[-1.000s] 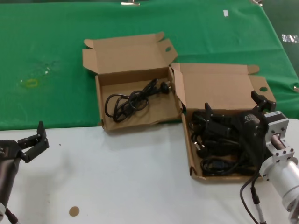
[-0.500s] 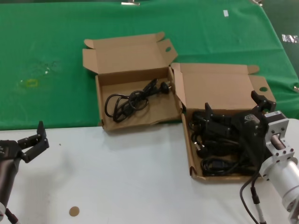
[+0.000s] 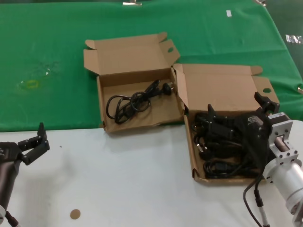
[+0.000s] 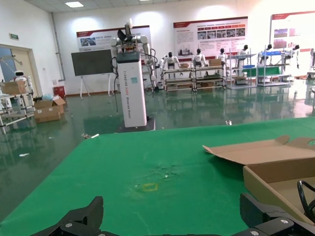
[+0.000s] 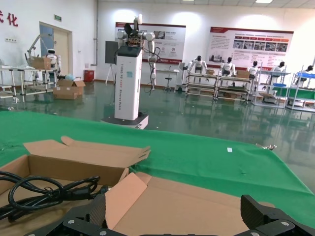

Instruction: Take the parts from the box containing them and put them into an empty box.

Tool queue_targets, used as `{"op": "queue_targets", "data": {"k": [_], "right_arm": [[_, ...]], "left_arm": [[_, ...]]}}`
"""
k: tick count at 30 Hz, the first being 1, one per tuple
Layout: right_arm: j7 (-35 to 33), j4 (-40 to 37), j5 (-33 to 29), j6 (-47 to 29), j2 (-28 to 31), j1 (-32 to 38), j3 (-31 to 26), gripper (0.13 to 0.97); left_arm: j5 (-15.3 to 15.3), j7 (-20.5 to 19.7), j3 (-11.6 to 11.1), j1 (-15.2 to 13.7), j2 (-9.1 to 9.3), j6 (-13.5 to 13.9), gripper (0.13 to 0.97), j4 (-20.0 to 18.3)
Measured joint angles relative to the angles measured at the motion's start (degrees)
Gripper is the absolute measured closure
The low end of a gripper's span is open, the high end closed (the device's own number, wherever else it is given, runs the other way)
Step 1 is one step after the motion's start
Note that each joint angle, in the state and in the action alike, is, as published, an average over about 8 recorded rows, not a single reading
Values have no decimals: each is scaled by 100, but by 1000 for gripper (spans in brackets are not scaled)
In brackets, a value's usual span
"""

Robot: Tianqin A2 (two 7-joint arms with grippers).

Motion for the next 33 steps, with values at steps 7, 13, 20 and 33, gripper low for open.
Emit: {"op": "queue_targets", "data": {"k": [7, 13, 20, 33], "right_arm": [[0, 0, 0, 0, 0, 0, 0, 129], [0, 0, 0, 0, 0, 0, 0, 129], [0, 0, 0, 0, 0, 0, 0, 129], [0, 0, 0, 0, 0, 0, 0, 129]], "left_arm": [[0, 0, 0, 0, 0, 0, 132, 0], [0, 0, 0, 0, 0, 0, 132, 0], [0, 0, 0, 0, 0, 0, 132, 0], [0, 0, 0, 0, 0, 0, 132, 0]]}}
